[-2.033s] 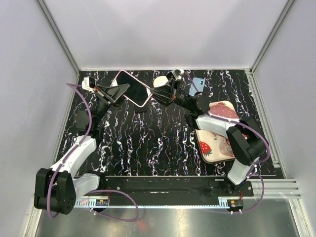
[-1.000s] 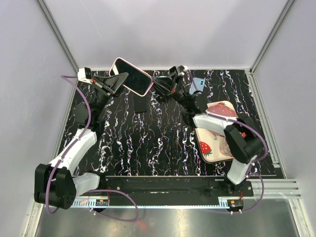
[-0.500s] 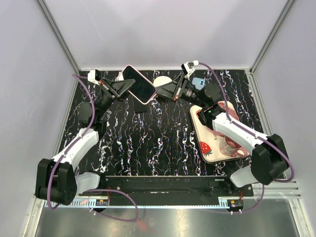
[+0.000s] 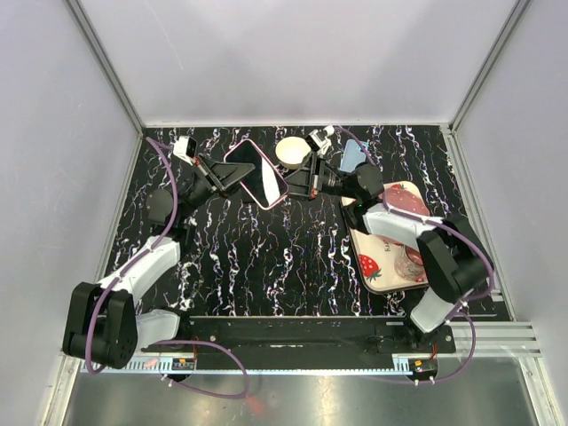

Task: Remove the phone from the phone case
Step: Remove the phone case from the phone.

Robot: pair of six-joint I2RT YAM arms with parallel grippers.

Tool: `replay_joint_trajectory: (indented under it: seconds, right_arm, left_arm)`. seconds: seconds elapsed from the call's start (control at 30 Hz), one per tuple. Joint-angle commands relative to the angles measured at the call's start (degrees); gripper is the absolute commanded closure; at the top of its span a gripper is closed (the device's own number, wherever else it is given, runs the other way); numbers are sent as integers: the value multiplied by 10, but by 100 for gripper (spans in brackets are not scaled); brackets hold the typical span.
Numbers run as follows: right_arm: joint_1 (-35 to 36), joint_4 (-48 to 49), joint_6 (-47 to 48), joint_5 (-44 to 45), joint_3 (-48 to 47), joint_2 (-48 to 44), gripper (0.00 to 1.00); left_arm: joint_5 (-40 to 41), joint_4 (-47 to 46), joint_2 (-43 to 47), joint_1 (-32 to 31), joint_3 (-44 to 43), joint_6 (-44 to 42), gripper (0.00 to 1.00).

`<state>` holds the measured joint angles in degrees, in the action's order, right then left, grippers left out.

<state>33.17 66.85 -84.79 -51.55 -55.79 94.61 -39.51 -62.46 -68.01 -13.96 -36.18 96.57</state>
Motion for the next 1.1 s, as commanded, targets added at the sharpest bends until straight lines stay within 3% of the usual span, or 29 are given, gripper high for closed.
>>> replay_joint_trajectory:
  seconds: [0.0,0.03,0.17,0.27,0.33,0.37,0.4,0.47,0.5,0.57,0.67,0.7,0.73,0.8,0.93,1.07]
  right_arm:
    - [19,82,-112,12,40,82,96]
    - [19,91,-116,13,45,87,100]
    - [14,87,-99,26,80,73,100]
    - [9,-6,-35,39,108,25,100]
    - [9,-153,54,65,114,-30,100]
    - [8,-208,87,77,111,-50,100]
    - [8,-318,149,107,100,-70,100]
    - [8,-416,208,143,85,-121,100]
    - [8,-513,263,187,65,-137,100]
    - [9,-582,304,230,50,-180,100]
    - [9,-659,346,295,39,-224,100]
    - [10,-664,355,301,40,-231,100]
    - [9,-665,358,307,39,-241,100]
    - [10,-686,363,321,45,-253,100]
    - [11,-724,381,365,52,-269,100]
    - [30,-827,432,480,39,-270,100]
  left_arm:
    - [-104,-226,22,-66,-6,38,100]
    - [-107,-224,21,-66,-1,33,100]
    - [-131,-200,20,-66,23,10,100]
    - [-158,-124,34,-66,24,-42,100]
    - [-165,-33,45,-66,20,-80,98]
    - [-167,5,59,-66,13,-129,87]
    - [-165,82,66,-66,11,-153,84]
    - [-150,164,88,-66,-3,-227,81]
    - [-145,244,94,-65,-9,-252,80]
    - [-133,306,106,-66,-27,-309,76]
    - [-128,370,107,-66,-45,-344,50]
    - [-128,381,105,-66,-48,-347,29]
    - [-127,385,100,-66,-52,-350,16]
    - [-130,399,94,-66,-57,-354,1]
    - [-113,549,97,-53,-126,-467,1]
    - [-29,709,108,-43,-173,-544,1]
